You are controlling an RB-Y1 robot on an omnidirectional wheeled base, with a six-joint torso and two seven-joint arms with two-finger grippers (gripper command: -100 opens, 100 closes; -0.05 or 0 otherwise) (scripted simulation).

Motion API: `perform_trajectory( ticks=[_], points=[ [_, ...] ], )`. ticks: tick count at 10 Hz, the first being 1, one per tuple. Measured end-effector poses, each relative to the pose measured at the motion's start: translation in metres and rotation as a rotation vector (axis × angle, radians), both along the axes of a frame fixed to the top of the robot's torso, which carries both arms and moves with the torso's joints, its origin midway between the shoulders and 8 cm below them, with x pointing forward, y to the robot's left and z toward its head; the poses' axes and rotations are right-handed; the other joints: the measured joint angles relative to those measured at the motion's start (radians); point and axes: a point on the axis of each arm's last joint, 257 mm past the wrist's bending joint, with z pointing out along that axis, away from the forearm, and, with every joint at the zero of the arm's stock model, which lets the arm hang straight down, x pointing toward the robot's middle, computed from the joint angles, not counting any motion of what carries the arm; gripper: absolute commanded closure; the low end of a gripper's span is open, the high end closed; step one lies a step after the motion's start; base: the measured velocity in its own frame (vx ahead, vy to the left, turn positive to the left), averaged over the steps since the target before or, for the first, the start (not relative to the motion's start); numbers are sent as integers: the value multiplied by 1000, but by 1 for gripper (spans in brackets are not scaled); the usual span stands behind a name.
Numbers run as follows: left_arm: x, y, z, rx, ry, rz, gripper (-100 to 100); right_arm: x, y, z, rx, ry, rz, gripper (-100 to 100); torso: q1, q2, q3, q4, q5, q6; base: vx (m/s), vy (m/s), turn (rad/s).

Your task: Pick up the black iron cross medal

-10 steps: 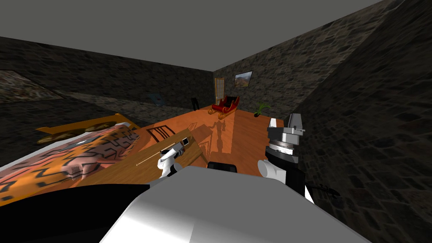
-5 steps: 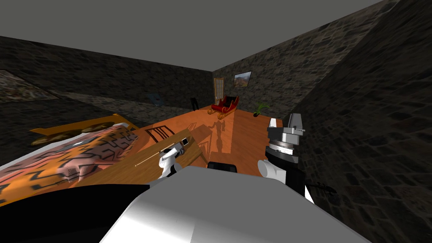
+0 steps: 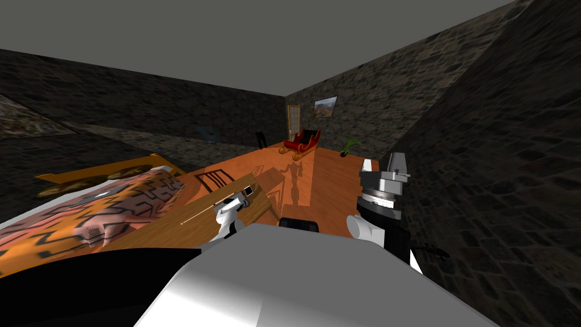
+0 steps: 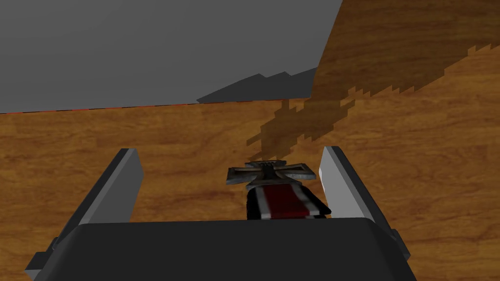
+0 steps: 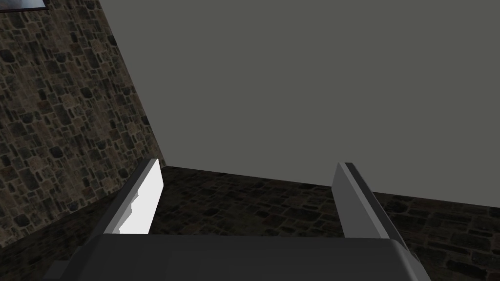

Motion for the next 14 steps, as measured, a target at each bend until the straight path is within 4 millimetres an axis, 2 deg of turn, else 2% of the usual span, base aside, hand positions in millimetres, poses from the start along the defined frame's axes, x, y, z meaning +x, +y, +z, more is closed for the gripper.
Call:
perform_trajectory(
  ticks=[7, 10, 11, 14],
  points=[
    [0, 0, 0, 0, 0, 0, -100, 0, 0, 0, 0, 0, 0, 0, 0, 0, 0, 0, 0, 0, 3, 2, 8],
    [0, -11, -11, 3, -9, -13, -100, 0, 0, 0, 0, 0, 0, 0, 6, -3, -3, -3, 3, -2, 31, 21, 63],
    [0, -11, -11, 4, -10, -14, 100, 0, 0, 0, 0, 0, 0, 0, 7, -3, -3, -3, 4, -2, 3, -3, -13],
    [6, -7, -6, 13, -27, -9, 100, 0, 0, 0, 0, 0, 0, 0, 8, -4, -5, -7, 5, -1, 3, 0, 7]
  ],
)
